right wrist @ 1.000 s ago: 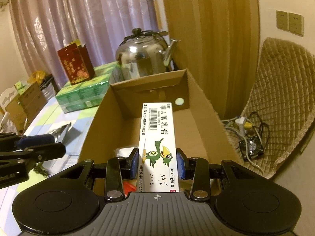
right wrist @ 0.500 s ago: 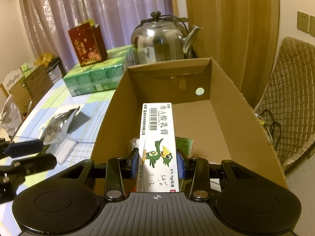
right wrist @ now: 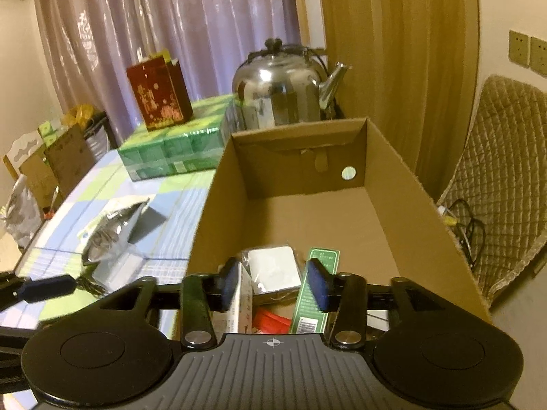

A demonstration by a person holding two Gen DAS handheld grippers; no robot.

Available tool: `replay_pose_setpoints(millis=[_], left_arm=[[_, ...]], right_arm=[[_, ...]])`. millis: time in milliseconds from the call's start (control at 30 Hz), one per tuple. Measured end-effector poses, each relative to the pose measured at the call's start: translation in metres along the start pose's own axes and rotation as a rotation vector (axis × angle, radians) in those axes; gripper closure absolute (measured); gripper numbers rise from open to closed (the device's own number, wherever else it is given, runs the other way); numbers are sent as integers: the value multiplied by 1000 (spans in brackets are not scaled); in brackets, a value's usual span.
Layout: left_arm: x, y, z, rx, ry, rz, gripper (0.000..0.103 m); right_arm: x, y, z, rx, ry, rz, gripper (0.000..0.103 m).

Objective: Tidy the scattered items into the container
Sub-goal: 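Open the right tool to drop the ointment box into the cardboard box, then withdraw both open tools back over the remaining table items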

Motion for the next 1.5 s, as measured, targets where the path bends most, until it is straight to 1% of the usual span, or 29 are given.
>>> replay_pose_setpoints(millis=[33,100,133,200,233,267,300,500,633,767,867,1100,1300,1500], left_arm=[[1,0,-3,-3,1,0,40],[3,1,-10,-15,2,1,32],[5,2,-14,-21,2,2,31],[7,3,-22,-27,4,4,26],[8,4,-26,-31,3,7,24],[8,5,-31,-35,0,10,20],[9,5,-36,-39,-3,14,18],[16,13,-66,-75,-19,17,10],[25,23,-83,-105,-9,11,7],[33,36,-101,-148,-7,9,4],[37,50,-115,-183,-14,-15,1],[51,77,-140,-244,-6,-41,1],[59,95,-155,-276,3,-66,1],[64,111,-161,-297,7,-89,1]], right_arm=[[-1,1,-6,-1,-9,3,47],[-3,6,-17,-6,-26,6,40],[-3,8,-22,-9,-34,6,37],[-4,15,-33,-15,-49,-1,26],[-4,19,-39,-20,-56,-5,23],[-3,23,-45,-25,-62,-9,17],[-3,27,-50,-30,-68,-11,13],[3,52,-78,-61,-91,-11,4],[8,69,-91,-83,-98,-19,2],[15,84,-98,-102,-82,-31,2],[21,97,-101,-117,-75,-45,2],[34,124,-100,-153,-56,-70,2],[44,140,-98,-178,-35,-85,2],[51,151,-94,-193,-18,-94,2]])
Point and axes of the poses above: each gripper's, at about its wrist camera, not at the fingertips, and z roughly the way its jaws point, y to its left, x to its underside, the point moved 3 cm from there along z, roughly the way its jaws point, and after that the axes turned 11 degrees about -y, right-handed, at the moved point
